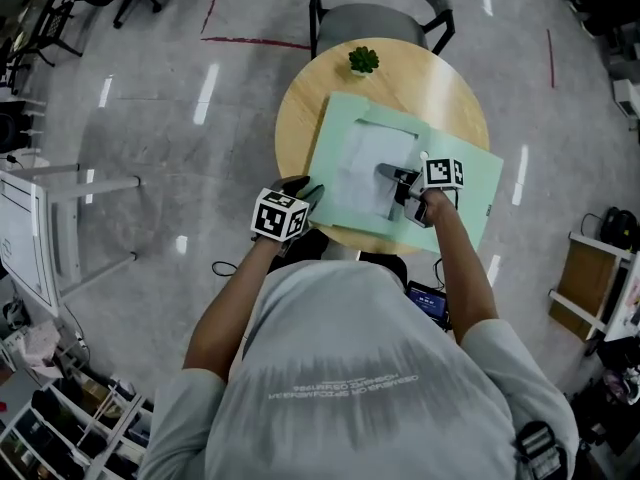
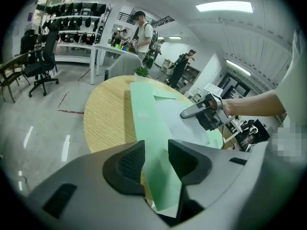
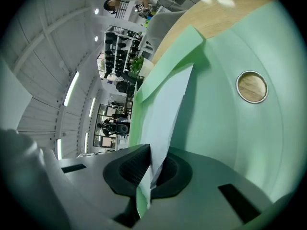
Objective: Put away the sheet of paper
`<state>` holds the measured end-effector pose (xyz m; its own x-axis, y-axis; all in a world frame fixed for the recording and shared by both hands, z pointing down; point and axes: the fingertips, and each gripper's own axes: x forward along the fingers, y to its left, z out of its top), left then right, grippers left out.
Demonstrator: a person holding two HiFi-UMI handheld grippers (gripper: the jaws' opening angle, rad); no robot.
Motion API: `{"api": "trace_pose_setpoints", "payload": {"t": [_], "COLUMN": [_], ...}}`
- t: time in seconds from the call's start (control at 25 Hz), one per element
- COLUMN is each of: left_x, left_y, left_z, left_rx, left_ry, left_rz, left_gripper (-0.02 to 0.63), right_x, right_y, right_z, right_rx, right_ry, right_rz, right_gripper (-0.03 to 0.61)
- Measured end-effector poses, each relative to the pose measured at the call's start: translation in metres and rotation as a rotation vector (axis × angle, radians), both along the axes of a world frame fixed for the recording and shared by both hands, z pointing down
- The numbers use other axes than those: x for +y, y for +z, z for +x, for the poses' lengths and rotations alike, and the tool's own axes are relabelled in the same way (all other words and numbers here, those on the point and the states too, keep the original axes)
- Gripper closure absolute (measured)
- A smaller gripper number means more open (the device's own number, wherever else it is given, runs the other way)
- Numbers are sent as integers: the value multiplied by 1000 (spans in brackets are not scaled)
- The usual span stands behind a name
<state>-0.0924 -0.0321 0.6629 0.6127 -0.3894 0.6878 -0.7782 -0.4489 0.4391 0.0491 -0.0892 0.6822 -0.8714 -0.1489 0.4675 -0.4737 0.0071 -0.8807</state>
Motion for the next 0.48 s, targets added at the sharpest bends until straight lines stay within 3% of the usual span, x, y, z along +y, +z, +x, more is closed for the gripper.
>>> {"api": "trace_pose_setpoints", "payload": {"t": [0.4,0.48], "left_x": [-1,-1], "left_y": [1,1], "left_z": [-2,-1], "left_rx": [61,61], "left_ry": [56,58], "left_rz": [-13,-12], "left_gripper": [477,477], "right_x": [-16,-17], "right_y": [8,3], "right_z": [-21,-21], "right_rx": [77,66], "right_ry": [34,47], "right_rz": [112,149], "right_gripper": [543,480]}}
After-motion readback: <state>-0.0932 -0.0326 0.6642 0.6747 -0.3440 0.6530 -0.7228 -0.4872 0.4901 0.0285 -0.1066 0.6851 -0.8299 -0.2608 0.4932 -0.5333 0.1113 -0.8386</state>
